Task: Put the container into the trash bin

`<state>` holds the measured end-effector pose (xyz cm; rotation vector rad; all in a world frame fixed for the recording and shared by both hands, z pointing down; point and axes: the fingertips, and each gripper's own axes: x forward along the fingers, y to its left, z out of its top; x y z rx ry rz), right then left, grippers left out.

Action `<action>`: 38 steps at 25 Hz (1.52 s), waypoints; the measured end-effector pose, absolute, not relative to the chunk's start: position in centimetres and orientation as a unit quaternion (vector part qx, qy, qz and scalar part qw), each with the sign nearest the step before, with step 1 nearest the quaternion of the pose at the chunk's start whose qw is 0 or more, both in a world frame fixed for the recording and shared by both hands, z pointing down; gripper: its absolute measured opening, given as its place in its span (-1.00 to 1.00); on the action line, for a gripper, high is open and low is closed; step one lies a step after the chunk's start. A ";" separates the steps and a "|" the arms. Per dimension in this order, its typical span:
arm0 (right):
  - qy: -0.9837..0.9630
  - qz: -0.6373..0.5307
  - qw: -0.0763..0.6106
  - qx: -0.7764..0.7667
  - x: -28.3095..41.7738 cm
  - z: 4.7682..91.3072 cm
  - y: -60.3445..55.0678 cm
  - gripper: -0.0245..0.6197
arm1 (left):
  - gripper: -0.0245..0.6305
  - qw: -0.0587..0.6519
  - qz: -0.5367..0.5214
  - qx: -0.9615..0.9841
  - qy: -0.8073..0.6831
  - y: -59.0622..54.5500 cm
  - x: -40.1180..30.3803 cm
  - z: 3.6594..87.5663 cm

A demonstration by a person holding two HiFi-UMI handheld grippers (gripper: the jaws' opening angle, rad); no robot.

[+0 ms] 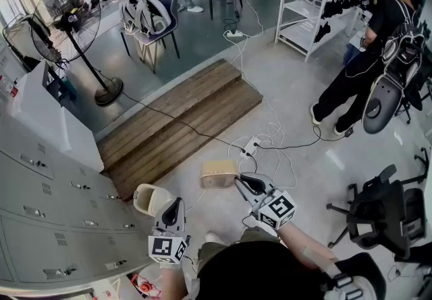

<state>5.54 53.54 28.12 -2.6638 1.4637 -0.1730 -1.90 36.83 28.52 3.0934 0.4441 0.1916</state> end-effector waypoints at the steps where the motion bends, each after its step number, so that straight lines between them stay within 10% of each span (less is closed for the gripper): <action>1: 0.480 -0.056 0.047 -0.874 5.4 28.0 53.2 -0.78 | -0.90 0.007 0.060 0.988 0.141 36.4 -2.0 28.4; 38: 0.508 -0.081 0.051 -0.856 12.4 29.2 33.4 -0.78 | -0.90 0.035 0.084 0.990 0.112 18.2 3.6 31.7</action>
